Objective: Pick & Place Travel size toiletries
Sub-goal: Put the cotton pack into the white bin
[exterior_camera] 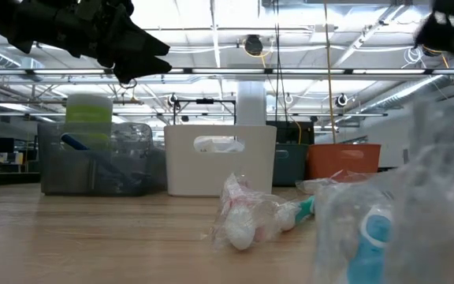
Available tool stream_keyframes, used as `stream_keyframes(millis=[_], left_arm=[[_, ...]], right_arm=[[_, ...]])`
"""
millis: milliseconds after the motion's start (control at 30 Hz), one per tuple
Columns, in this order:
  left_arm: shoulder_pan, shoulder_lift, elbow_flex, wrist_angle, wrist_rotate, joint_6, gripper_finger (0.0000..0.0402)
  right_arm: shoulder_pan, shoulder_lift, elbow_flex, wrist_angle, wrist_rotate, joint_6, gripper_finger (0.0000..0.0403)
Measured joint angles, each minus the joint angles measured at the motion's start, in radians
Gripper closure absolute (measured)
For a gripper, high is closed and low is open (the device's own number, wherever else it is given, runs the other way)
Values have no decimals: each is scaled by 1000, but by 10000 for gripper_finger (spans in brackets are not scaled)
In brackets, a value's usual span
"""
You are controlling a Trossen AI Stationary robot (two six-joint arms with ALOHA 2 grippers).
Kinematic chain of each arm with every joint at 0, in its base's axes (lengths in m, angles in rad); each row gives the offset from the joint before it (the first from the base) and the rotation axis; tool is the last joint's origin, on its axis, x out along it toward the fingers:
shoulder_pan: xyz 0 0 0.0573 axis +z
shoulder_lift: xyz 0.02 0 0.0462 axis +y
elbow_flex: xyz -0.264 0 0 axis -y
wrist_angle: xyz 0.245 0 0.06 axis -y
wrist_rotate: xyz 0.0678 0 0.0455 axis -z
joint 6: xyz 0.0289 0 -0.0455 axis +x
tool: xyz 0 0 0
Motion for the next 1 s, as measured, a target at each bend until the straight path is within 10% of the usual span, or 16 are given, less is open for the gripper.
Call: stream_keyframes(millis=[400, 833, 1000], left_arm=[[0, 0, 0, -7, 0, -26, 142], [0, 0, 0, -20, 0, -26, 142], [0, 0, 0, -31, 0, -25, 142]], right_arm=[[-2, 104, 2, -114, -207, 198, 204], [-25, 92, 2, -121, -242, 178, 381], [-41, 64, 1, -123, -279, 156, 390]])
